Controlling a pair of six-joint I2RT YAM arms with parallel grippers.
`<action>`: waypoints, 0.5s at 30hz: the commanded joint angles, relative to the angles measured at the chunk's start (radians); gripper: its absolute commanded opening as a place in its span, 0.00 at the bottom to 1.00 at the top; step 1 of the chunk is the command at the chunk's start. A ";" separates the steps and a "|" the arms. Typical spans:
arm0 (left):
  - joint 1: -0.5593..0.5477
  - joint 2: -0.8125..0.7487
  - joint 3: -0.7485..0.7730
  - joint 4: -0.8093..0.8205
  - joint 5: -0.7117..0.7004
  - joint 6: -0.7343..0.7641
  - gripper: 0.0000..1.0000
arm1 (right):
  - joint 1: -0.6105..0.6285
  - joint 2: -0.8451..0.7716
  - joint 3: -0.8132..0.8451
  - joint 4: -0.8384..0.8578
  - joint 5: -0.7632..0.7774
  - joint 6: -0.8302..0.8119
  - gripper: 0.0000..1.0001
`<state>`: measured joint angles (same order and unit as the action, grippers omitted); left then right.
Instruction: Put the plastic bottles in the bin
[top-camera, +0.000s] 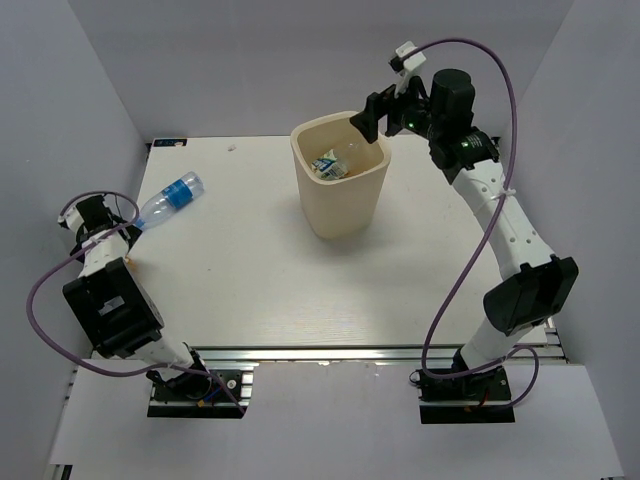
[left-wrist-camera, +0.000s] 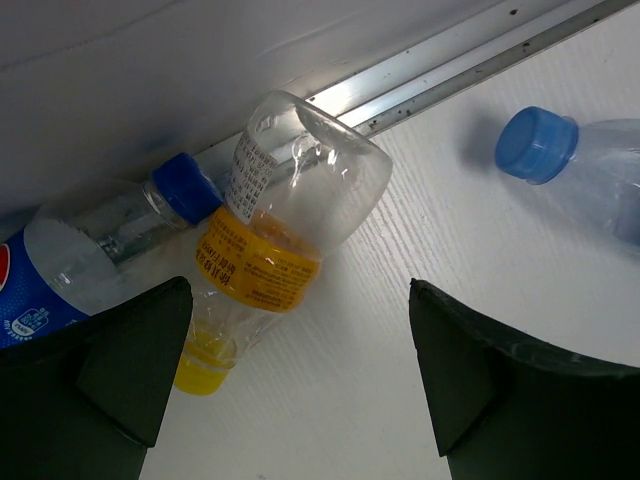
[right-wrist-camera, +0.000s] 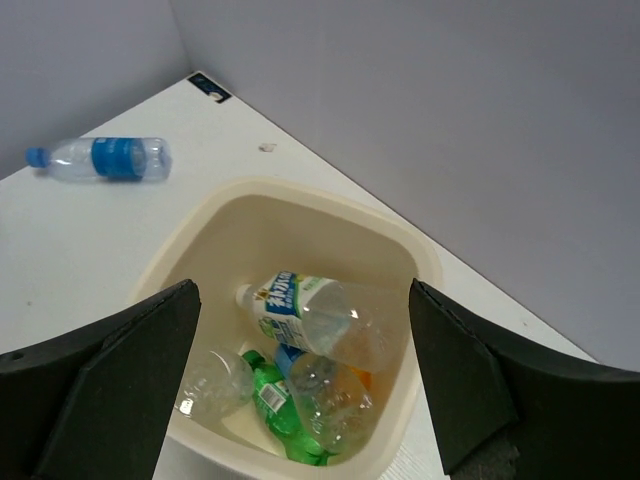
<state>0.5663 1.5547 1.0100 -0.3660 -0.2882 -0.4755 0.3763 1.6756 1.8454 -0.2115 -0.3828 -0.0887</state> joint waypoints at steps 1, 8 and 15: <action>0.000 0.004 0.018 0.007 -0.026 0.037 0.98 | -0.033 -0.048 -0.038 0.050 0.071 0.032 0.89; 0.000 0.059 0.001 0.033 -0.006 0.023 0.98 | -0.111 -0.178 -0.239 0.185 0.139 0.089 0.89; 0.001 0.125 0.004 0.035 -0.025 0.032 0.98 | -0.189 -0.254 -0.342 0.199 0.173 0.150 0.89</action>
<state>0.5663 1.6711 1.0100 -0.3470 -0.3031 -0.4522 0.2108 1.4712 1.5269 -0.0917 -0.2436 0.0250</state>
